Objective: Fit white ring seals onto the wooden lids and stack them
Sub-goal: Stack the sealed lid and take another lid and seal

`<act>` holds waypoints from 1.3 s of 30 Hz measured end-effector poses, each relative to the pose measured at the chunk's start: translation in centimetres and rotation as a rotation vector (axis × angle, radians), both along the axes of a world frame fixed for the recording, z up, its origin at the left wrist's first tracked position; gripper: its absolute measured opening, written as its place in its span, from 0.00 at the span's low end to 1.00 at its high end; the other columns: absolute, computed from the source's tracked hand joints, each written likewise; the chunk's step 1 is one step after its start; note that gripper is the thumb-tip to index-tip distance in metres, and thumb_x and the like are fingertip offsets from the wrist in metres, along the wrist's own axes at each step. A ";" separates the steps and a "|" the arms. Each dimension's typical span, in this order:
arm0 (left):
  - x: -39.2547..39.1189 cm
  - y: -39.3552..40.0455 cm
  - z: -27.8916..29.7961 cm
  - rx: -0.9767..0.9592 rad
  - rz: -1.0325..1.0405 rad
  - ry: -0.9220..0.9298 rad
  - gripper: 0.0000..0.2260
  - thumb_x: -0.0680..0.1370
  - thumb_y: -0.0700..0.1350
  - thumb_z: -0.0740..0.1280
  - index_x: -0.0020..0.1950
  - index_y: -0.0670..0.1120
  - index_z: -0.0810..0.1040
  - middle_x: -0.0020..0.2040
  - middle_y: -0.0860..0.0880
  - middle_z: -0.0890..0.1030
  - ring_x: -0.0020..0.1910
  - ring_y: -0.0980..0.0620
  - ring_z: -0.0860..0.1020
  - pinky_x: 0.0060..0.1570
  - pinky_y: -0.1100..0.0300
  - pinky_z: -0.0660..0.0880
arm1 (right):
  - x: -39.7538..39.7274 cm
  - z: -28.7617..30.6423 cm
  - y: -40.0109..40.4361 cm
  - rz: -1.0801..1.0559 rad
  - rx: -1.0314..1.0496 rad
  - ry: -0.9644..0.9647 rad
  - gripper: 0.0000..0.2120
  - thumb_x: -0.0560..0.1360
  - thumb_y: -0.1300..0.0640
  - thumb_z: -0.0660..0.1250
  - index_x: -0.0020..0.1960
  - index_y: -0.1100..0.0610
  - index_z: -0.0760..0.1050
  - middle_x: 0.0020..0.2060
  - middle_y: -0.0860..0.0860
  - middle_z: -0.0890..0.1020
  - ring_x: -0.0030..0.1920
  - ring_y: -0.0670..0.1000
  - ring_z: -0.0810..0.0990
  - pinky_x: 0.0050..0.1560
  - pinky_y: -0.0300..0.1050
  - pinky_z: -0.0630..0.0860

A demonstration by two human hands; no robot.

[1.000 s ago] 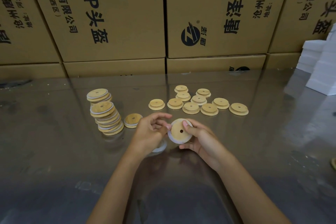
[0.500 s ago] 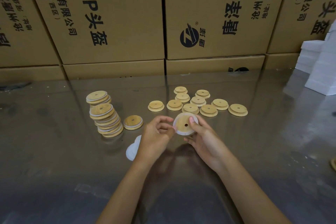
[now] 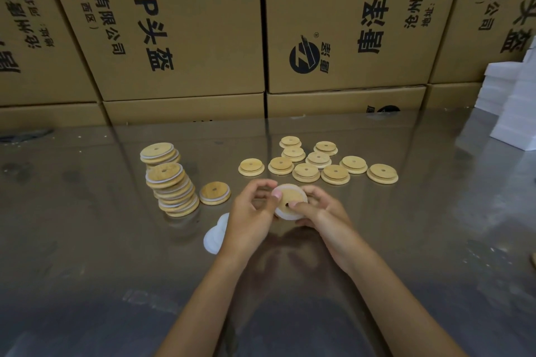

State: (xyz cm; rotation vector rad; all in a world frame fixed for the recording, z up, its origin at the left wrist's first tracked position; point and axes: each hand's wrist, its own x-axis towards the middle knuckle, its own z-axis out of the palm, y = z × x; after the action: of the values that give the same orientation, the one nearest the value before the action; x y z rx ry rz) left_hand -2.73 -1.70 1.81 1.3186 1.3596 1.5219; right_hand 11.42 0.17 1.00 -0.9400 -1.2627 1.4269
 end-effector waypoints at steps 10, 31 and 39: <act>-0.8 0.6 -0.2 -0.068 -0.028 -0.013 0.07 0.78 0.37 0.68 0.41 0.45 0.80 0.36 0.54 0.84 0.36 0.56 0.81 0.40 0.62 0.79 | 0.1 0.0 -0.2 0.010 0.007 0.028 0.07 0.78 0.58 0.69 0.55 0.58 0.81 0.47 0.55 0.85 0.48 0.51 0.80 0.53 0.47 0.72; 0.4 -0.4 -0.5 0.052 -0.011 0.358 0.05 0.80 0.46 0.66 0.44 0.47 0.76 0.36 0.55 0.79 0.36 0.58 0.75 0.38 0.65 0.70 | 0.8 0.2 0.2 -0.045 -0.121 0.253 0.12 0.79 0.60 0.66 0.61 0.62 0.78 0.54 0.60 0.84 0.53 0.54 0.82 0.52 0.42 0.78; 0.6 -0.5 -0.7 0.059 0.022 0.428 0.06 0.80 0.46 0.64 0.43 0.49 0.74 0.37 0.53 0.80 0.37 0.57 0.75 0.39 0.62 0.71 | 0.8 0.5 0.2 -0.061 -0.189 0.255 0.14 0.77 0.63 0.69 0.61 0.64 0.76 0.52 0.61 0.84 0.51 0.55 0.83 0.57 0.51 0.78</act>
State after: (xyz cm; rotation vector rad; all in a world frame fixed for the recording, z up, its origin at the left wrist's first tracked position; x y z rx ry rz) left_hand -2.15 -2.23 1.11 1.7430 1.6002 1.3490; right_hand 12.25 0.37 1.47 -0.8801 -0.9166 1.5821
